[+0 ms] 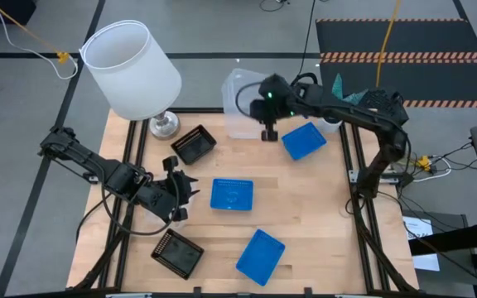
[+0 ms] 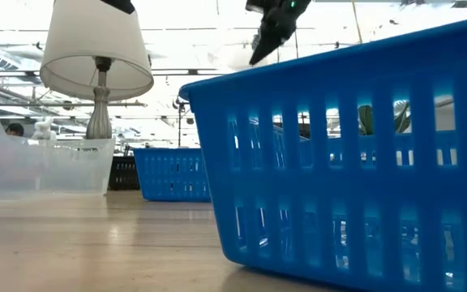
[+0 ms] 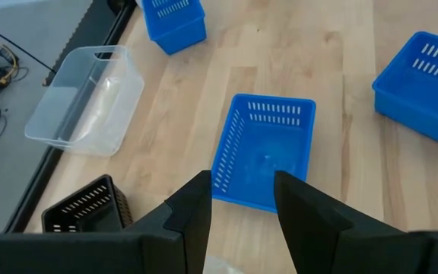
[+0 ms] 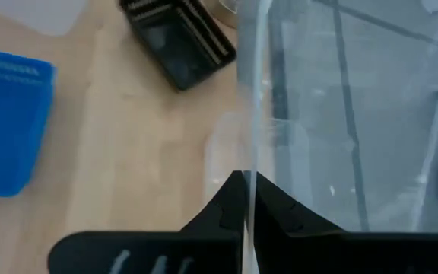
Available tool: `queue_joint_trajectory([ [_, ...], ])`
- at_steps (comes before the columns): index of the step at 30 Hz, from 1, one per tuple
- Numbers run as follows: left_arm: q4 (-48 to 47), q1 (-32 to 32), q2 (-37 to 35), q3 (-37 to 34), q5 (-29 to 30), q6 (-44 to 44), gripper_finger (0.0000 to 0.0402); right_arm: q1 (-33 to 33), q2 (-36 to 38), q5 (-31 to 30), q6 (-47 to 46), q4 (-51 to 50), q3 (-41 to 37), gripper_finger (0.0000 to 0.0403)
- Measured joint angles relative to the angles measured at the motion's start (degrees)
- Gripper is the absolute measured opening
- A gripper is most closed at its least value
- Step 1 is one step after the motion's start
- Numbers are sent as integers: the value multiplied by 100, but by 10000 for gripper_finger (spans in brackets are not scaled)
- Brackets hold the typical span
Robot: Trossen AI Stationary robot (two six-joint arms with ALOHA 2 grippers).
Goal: Stack baskets by color
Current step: Stack the bottom right transparent bin on the top center transparent bin
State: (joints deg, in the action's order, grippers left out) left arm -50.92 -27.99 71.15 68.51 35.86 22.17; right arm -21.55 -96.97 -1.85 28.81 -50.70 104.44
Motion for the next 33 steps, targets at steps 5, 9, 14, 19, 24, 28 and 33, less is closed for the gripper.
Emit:
queue_joint_trajectory([
  [5,-1,0,0,0,2,-1,145,-446,-446,70,36,134,0,0],
  [9,0,-7,1,0,2,40,145,-564,-828,68,-47,124,-4,0],
  [14,0,-7,-1,0,2,46,145,-534,-1223,53,-93,118,-4,2],
  [19,0,-7,-1,0,2,53,145,-440,-1465,42,-64,133,-4,3],
  [24,0,-7,0,0,2,63,145,-382,-1637,9,11,143,-4,4],
  [28,0,-7,-1,0,2,110,145,-396,-1644,-131,63,224,-106,5],
  [33,101,-7,1,-146,2,107,145,-403,-1641,-136,100,397,-304,5],
])
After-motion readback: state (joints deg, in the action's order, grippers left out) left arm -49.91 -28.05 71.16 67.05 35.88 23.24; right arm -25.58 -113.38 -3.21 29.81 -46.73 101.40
